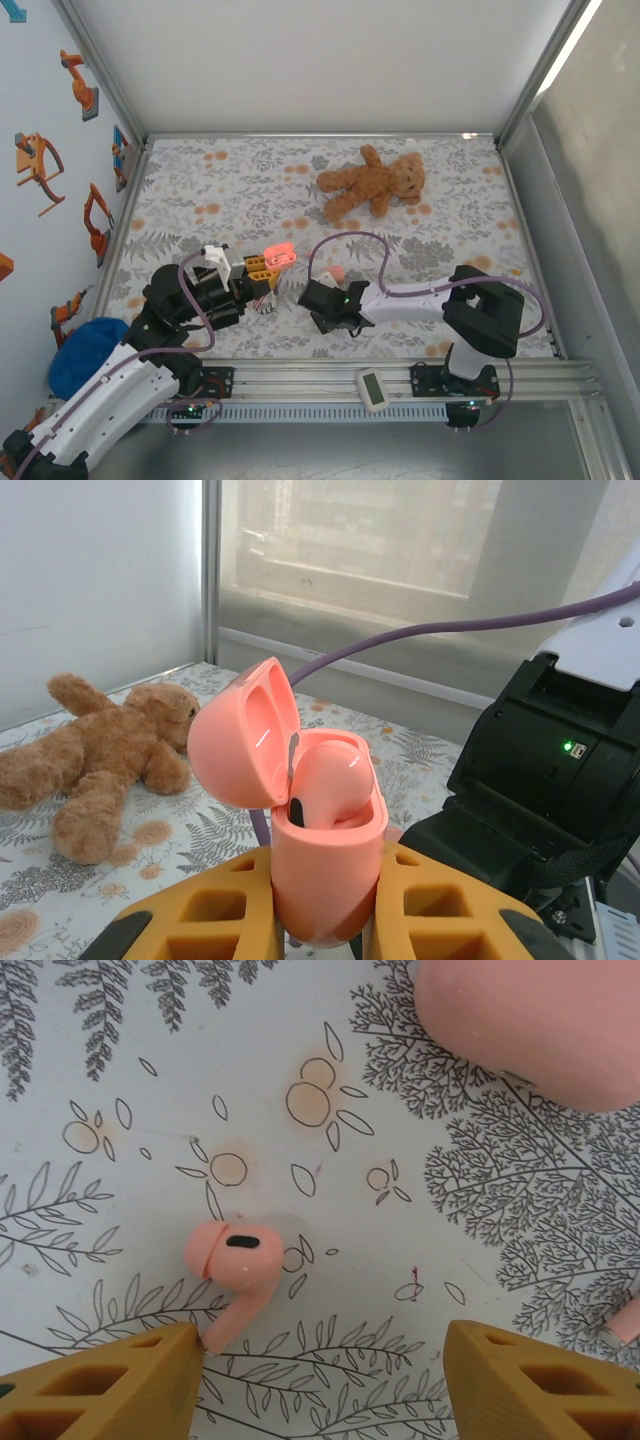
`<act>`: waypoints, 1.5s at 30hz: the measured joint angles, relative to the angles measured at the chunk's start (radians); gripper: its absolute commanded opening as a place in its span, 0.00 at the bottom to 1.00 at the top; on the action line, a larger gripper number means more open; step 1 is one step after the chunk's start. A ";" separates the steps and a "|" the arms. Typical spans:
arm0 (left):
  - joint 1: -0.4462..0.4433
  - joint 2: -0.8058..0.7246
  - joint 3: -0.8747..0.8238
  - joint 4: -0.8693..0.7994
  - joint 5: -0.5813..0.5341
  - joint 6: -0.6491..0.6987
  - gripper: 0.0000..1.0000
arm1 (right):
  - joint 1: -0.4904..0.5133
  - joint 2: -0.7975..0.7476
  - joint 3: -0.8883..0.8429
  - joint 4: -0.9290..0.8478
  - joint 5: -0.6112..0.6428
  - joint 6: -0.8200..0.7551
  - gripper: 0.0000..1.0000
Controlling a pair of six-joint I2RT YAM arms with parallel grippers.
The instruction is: Insert the wireless bluetooth earbuds into the charging case
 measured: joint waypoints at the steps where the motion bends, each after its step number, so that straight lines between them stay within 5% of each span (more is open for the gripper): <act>1: 0.000 0.000 0.000 0.000 0.000 0.000 0.03 | 0.000 -0.002 0.000 -0.004 0.003 0.000 0.64; 22: -0.005 0.000 0.000 -0.001 -0.011 0.000 0.03 | -0.010 -0.131 -0.003 0.058 -0.073 0.000 0.63; 45: -0.007 -0.015 0.000 -0.008 -0.014 0.000 0.03 | -0.044 0.025 0.044 0.087 -0.127 0.035 0.46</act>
